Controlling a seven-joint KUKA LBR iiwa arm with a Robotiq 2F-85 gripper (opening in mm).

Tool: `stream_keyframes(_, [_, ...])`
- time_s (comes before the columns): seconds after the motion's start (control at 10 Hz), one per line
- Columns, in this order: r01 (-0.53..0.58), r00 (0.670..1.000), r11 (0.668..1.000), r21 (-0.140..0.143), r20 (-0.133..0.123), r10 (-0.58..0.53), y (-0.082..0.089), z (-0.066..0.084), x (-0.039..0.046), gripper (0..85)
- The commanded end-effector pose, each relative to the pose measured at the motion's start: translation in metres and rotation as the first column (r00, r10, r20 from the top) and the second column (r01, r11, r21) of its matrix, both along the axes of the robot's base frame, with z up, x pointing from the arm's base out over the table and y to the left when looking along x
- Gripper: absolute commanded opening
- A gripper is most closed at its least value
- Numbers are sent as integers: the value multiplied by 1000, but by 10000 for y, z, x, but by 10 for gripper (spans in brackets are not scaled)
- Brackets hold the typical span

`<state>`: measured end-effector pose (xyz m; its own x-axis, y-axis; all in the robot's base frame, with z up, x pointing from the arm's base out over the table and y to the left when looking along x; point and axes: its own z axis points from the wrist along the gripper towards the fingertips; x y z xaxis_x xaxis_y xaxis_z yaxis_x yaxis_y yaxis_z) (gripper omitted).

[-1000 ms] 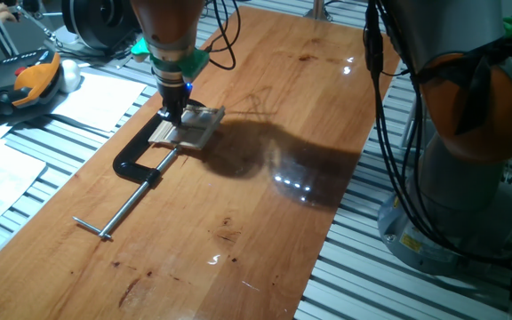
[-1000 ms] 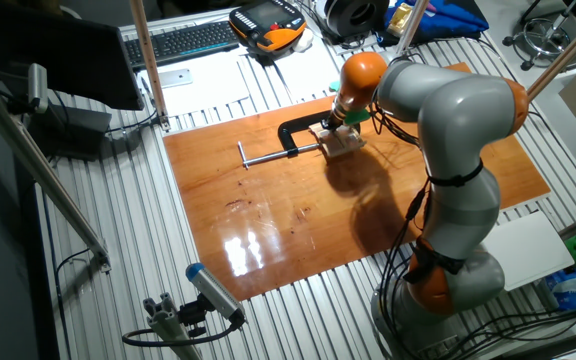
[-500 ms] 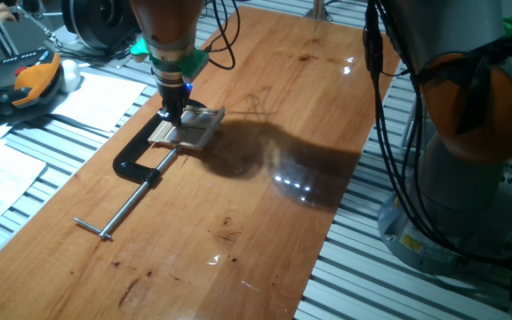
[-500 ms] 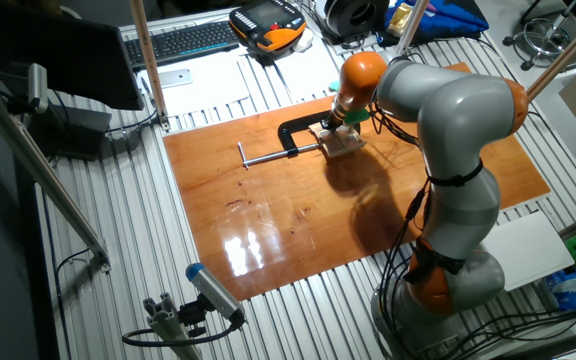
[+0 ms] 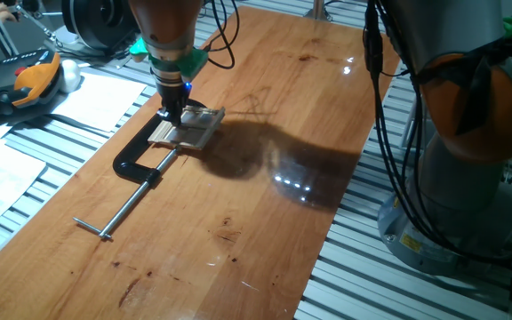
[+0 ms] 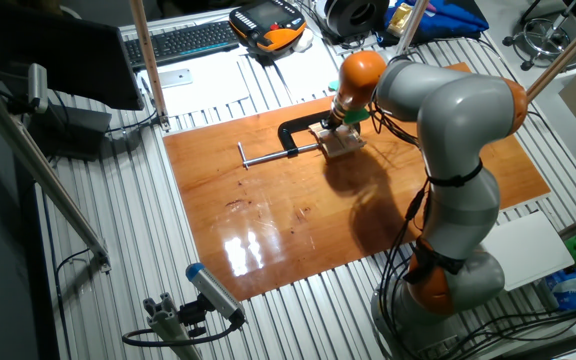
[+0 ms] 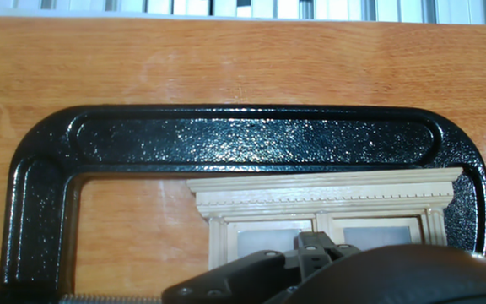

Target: Close a sliding window

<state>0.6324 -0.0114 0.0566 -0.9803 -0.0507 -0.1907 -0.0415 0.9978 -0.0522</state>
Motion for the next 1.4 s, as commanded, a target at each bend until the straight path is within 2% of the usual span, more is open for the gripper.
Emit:
stream_keyframes(0.0, [-3, 1000, 1000, -5, -2, 3, -5, 10, -2, 0])
stream_keyframes(0.6, [-15, 1000, 1000, -4, -3, 15, -89, -22, -27, 0])
stream_keyframes(1.3, [-7, 1000, 1000, 6, -5, 7, -82, -37, -23, 0])
